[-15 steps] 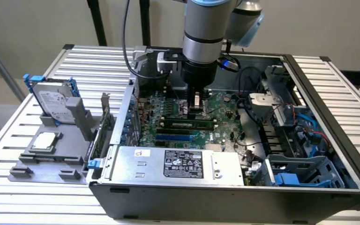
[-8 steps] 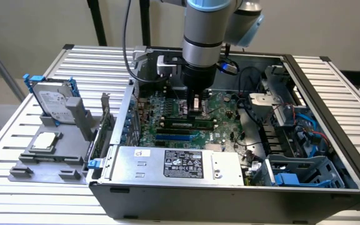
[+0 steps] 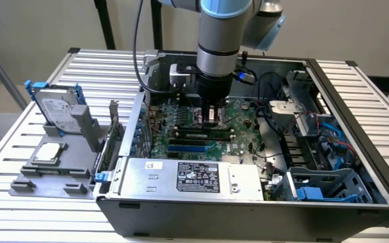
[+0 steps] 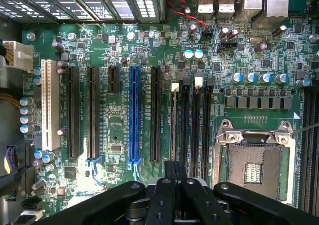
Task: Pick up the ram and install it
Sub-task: 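Press down the ram until it locks into place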
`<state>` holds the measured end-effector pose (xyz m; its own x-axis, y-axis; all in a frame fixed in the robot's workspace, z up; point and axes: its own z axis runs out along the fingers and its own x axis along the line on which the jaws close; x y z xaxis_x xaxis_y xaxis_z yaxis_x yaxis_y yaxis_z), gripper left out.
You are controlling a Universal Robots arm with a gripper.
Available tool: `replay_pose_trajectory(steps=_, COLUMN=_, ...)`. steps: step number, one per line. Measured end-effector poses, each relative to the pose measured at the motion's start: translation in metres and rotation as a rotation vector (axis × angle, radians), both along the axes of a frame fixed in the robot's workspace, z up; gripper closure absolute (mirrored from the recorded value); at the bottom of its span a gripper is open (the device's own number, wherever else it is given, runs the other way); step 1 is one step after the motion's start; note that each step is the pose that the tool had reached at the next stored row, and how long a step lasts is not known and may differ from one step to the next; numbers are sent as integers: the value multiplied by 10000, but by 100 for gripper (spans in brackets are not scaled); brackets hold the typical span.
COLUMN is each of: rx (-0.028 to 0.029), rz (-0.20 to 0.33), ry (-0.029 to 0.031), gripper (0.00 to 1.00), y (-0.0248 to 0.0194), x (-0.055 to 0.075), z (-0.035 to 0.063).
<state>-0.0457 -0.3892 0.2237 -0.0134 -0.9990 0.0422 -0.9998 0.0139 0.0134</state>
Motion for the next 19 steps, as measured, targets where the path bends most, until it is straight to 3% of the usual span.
replay_pose_trajectory(steps=3, rx=3, rz=1, ry=-1, gripper=89, y=1, x=0, z=30)
replay_pose_trajectory(steps=10, rx=8, rz=2, ry=10, gripper=89, y=1, x=1, z=334)
replay_pose_trajectory(steps=19, rx=9, rz=1, ry=15, gripper=89, y=2, x=2, z=350)
